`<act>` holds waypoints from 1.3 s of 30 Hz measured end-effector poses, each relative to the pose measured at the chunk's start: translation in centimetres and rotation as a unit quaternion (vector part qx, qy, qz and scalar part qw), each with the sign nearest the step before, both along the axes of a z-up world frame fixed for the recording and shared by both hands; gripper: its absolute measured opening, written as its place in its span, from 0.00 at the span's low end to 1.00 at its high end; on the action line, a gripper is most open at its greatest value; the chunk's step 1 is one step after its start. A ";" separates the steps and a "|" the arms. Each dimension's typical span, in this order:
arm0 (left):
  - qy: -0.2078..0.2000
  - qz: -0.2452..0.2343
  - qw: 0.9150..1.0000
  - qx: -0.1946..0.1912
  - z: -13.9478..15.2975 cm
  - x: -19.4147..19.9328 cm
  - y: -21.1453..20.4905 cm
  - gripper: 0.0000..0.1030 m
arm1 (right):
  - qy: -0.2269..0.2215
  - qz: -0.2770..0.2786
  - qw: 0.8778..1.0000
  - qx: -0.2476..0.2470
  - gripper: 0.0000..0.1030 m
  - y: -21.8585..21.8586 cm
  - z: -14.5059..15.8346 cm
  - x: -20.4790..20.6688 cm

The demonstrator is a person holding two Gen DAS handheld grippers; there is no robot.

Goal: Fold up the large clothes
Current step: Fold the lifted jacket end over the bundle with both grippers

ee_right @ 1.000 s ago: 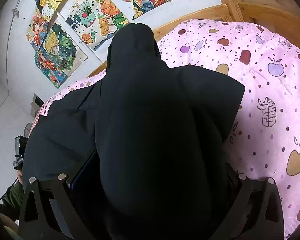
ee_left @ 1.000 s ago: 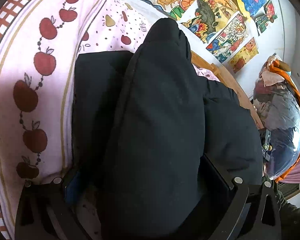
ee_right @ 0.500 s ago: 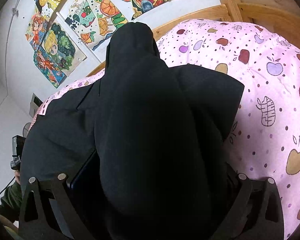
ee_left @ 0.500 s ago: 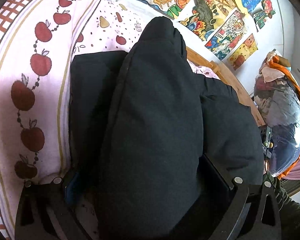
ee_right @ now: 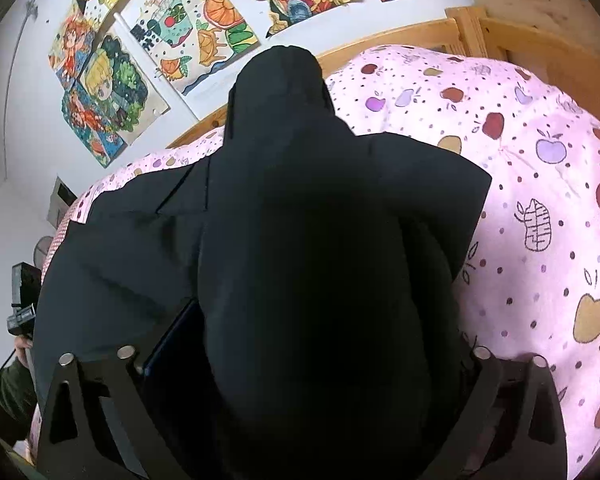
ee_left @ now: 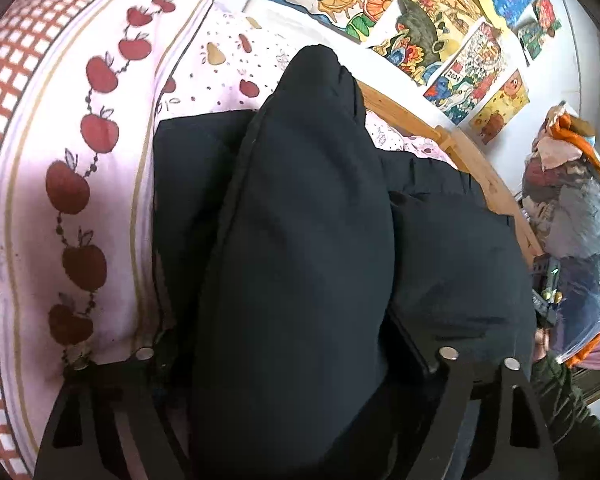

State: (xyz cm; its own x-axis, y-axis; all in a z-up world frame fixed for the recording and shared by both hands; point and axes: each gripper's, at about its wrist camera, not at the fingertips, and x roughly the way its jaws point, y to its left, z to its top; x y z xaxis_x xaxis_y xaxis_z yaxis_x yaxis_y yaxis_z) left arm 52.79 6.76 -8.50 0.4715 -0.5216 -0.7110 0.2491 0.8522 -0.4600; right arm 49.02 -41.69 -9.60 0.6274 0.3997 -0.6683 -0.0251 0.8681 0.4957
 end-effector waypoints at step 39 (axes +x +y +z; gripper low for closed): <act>-0.114 0.028 0.984 0.137 8.8 -7.6 -4.0 0.16 | -0.081 -0.012 0.996 -0.017 0.16 1.2 7.5 -6.5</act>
State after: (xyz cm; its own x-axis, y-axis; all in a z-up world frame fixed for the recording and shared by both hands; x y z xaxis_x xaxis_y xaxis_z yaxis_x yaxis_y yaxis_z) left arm 45.22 2.76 0.28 0.6575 -0.2940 -0.6938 0.2678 0.9518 -0.1495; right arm 42.57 -40.49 -2.07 0.7370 0.3629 -0.5702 -0.0823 0.8855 0.4572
